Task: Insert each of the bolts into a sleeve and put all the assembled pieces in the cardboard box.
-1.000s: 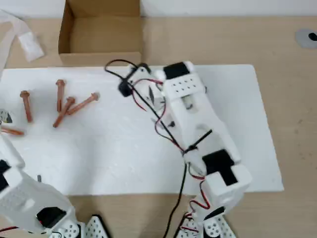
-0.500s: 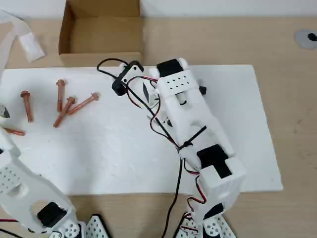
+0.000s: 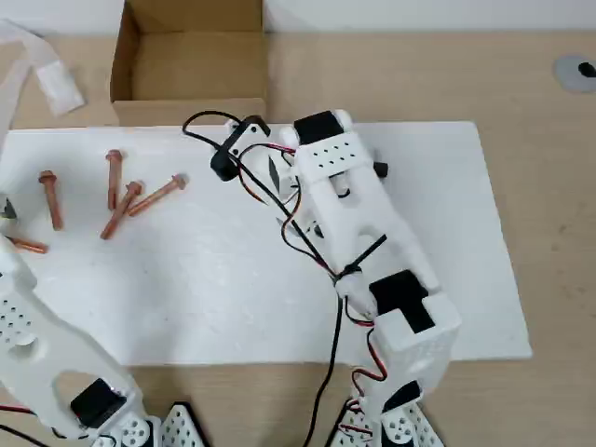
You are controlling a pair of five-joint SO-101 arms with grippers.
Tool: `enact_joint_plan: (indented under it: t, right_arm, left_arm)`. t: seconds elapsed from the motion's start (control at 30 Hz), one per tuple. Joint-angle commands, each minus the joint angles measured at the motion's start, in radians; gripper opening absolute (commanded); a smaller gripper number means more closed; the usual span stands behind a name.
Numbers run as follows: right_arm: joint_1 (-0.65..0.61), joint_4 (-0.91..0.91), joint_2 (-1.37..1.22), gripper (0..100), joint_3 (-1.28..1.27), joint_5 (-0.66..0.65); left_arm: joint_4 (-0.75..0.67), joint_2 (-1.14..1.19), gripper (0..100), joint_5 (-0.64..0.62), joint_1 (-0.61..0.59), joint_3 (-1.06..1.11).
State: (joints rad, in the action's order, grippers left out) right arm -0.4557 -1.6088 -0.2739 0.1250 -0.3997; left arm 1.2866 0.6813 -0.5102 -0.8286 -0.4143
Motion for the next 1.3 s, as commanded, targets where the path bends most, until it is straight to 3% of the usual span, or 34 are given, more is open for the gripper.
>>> enact_joint_plan:
  t: [0.0, 0.13, 0.33, 0.7, 0.97, 1.27]
  right_arm:
    - [-0.013, -0.003, 0.004, 1.2, 0.054, -0.006]
    - [-0.013, -0.009, 0.004, 1.2, 0.054, -0.005]
    - [-0.013, -0.017, 0.002, 1.2, 0.054, -0.005]
    - [-0.013, -0.017, 0.002, 1.0, 0.054, -0.005]
    - [-0.022, -0.072, 0.004, 1.0, 0.097, -0.005]
    - [-0.015, -0.074, 0.001, 1.0, 0.265, -0.012]
  left_arm:
    - [-0.009, 0.042, 20, 0.031, -0.009, -0.04]
    - [0.048, 0.07, 19, 0.064, -0.011, -0.051]
    - [0.103, 0.09, 1, 0.066, -0.029, -0.048]
    - [0.173, 0.119, 1, 0.17, -0.029, -0.072]
    - [0.457, 0.116, 1, 0.451, 0.049, -0.416]
    - [0.47, -0.076, 1, 0.661, 0.138, -0.431]
